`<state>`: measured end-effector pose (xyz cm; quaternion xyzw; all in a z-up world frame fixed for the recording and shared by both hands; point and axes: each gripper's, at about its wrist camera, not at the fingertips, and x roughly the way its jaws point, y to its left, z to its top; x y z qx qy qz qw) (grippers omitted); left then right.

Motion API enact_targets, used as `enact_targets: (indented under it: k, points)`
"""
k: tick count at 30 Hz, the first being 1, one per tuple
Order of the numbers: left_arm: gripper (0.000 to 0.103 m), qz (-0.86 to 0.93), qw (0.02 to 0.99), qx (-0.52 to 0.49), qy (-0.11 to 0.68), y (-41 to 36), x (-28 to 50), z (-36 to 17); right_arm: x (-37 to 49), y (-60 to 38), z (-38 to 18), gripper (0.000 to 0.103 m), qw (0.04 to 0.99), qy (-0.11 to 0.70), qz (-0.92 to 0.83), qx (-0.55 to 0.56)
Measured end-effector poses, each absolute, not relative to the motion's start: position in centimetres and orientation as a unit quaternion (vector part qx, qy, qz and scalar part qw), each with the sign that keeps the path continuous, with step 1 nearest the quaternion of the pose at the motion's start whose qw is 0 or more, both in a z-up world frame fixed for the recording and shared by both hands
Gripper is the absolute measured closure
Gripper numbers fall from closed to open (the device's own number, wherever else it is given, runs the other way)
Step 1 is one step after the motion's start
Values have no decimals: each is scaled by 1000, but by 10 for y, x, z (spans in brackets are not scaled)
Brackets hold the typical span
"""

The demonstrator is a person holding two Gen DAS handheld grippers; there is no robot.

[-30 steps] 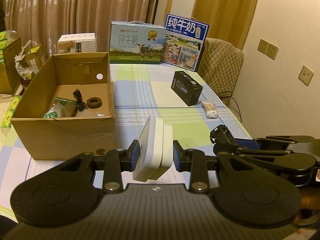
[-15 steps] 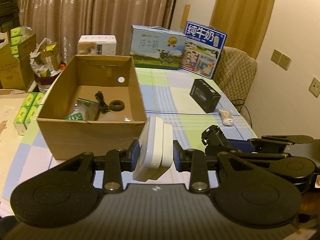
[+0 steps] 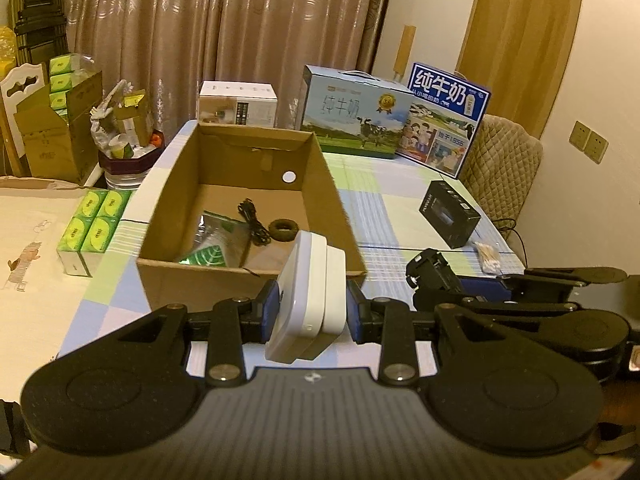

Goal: Organize objects
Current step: 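Carry the white plug with the left tool while the right tool carries the car to the cardboard box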

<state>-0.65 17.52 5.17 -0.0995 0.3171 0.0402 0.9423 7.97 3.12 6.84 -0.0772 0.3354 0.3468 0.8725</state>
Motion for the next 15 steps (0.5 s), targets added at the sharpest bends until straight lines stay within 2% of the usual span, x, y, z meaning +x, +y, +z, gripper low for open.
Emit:
enact_targets:
  k: [15]
  points:
    - [74, 66, 947, -78, 305, 221, 20, 69, 110, 76, 81, 80, 870, 322, 365, -76]
